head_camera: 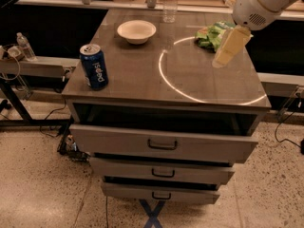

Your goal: Pick green rice chip bag

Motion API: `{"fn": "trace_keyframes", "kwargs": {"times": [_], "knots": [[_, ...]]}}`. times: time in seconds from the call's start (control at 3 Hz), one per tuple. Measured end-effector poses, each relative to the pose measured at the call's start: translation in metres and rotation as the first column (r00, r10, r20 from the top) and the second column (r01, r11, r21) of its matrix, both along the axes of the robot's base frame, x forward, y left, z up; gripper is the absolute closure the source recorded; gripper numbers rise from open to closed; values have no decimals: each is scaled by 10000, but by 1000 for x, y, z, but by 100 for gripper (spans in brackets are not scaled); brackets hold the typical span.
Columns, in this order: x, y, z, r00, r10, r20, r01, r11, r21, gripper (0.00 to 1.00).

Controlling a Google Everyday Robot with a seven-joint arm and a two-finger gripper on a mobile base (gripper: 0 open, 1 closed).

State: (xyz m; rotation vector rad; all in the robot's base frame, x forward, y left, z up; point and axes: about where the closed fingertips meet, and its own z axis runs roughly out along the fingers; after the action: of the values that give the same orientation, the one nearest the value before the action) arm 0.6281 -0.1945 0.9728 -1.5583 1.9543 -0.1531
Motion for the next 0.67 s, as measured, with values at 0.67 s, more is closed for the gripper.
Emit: {"fn": "trace_keyframes", "kwargs": {"times": [0.67], "knots": [[99,-66,-15,9664,-2377,978,2145,9555,2026,0]]}}
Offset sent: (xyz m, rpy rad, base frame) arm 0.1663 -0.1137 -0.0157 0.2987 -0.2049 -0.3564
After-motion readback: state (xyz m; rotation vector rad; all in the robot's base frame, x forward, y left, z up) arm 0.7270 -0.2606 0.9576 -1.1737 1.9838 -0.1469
